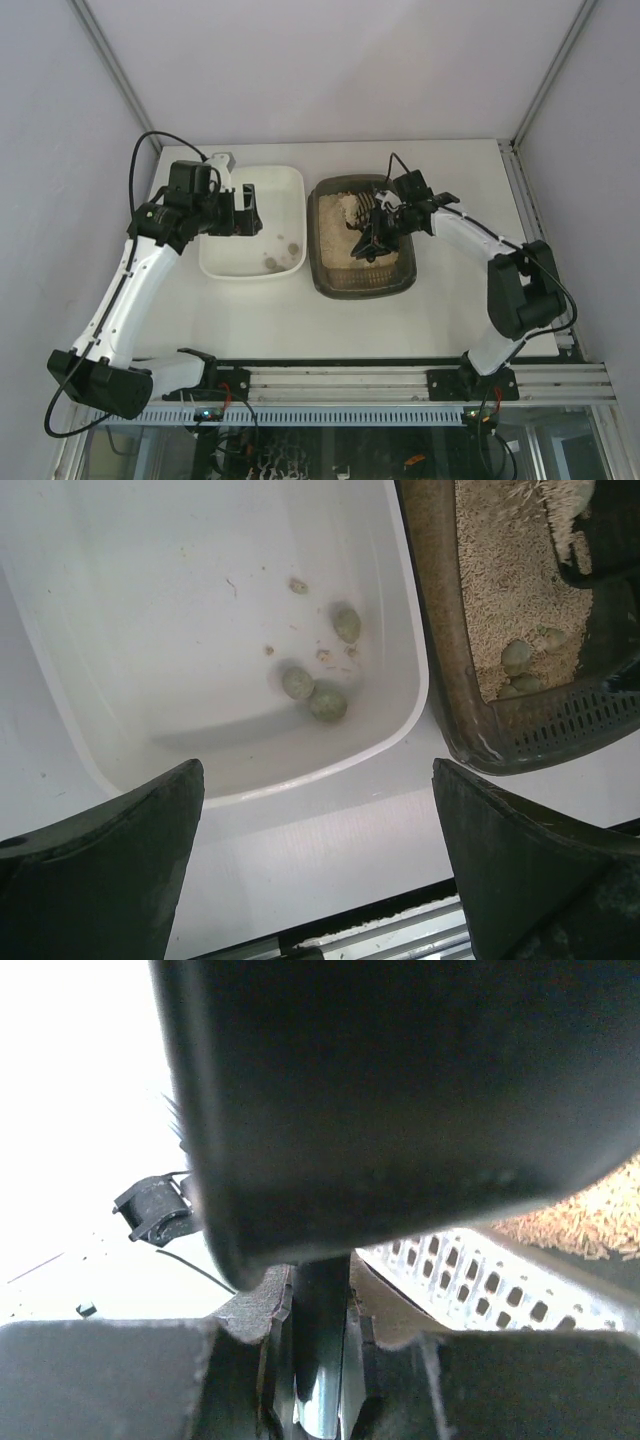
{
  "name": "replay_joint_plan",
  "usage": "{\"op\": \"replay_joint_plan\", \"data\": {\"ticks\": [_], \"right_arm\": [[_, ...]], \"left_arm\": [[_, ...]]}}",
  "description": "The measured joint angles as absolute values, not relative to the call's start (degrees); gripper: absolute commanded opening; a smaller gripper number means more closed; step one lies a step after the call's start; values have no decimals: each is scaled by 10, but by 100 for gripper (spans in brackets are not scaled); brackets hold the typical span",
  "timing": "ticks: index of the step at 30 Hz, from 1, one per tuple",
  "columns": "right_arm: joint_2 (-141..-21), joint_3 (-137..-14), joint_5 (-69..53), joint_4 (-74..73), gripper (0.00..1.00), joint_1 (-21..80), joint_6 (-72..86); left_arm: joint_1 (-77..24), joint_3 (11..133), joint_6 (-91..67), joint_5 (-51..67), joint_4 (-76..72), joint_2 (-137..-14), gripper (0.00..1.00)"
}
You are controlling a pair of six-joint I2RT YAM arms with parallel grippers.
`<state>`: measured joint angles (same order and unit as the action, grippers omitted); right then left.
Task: Clean the litter box
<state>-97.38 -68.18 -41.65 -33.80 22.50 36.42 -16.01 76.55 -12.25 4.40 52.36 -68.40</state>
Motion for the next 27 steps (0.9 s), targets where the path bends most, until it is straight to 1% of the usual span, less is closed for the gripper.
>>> {"op": "replay_joint_plan", "data": {"ticks": [7,11,15,19,22,25,27], "right_arm": [[-914,-676,-392,-370,0,226,356],[-887,-609,-399,-317,0,229,358],[-850,-483,-418,-187,0,229,380],[-803,-422,-419,-79,0,229,388],[-789,-402,-432,22,0,222,391],[-799,-362,-462,189,0,212,429],[-826,-323,-481,324,0,207,475]], "left_arm": [[-160,760,-118,37,515,-680,100],[-160,749,-112,27,511,-672,100],[-160,722,-103,16,505,-650,100],[-160,691,-93,12,502,-616,100],[-160,676,-83,8,503,-597,100],[-160,672,-73,-2,509,-589,100],[-160,672,-64,-14,516,-585,100]]}}
